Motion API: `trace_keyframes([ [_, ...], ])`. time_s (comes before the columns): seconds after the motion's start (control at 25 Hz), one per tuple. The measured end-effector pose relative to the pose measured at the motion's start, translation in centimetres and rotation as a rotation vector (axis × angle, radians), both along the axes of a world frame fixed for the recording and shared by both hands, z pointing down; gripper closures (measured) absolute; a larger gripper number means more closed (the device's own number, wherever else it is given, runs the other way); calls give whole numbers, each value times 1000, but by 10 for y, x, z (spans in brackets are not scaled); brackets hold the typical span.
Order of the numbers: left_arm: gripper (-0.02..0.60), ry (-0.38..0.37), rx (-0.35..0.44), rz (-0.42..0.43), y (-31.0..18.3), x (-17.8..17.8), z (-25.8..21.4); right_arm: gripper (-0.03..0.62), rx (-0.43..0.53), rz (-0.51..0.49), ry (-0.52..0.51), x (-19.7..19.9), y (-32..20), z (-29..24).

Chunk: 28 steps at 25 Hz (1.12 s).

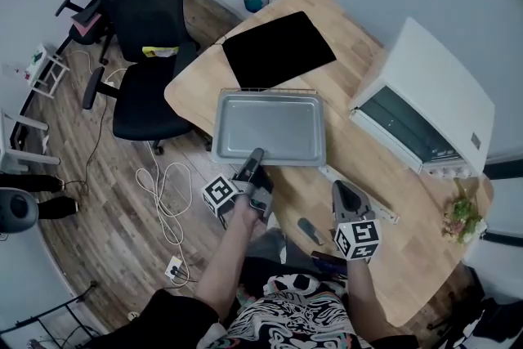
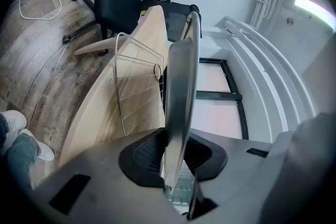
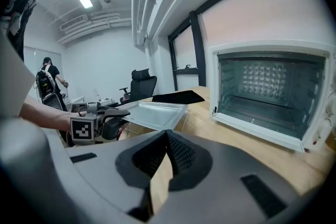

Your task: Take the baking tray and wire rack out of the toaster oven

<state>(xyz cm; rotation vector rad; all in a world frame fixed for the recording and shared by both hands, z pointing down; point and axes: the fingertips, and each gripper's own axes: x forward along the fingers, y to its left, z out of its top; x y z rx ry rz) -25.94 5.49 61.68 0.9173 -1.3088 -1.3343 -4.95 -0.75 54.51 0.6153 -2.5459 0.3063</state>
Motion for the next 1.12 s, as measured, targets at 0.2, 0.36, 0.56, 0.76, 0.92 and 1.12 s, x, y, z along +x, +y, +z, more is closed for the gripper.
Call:
trace_keyframes([
  [0.2, 505, -16, -27, -15, -7, -15, 8, 594, -11, 11, 14, 4, -8, 6],
  [0.36, 503, -48, -72, -1, -11, -20, 16, 594, -20, 3, 12, 4, -8, 8],
  [0.56, 503, -55, -95, -3, -14, -22, 19, 594, -29, -2, 12, 4, -8, 10],
  [0.76, 488, -174, -221, 70, -21, -21, 21, 593, -39, -6, 14, 7, -7, 12],
  [0.92, 403, -194, -267, 117, -26, -19, 22, 594, -38, 4, 9, 10, -8, 10],
  [1.12, 324, -214, -358, 198, -27, -13, 27, 594, -33, 15, -6, 11, -9, 5],
])
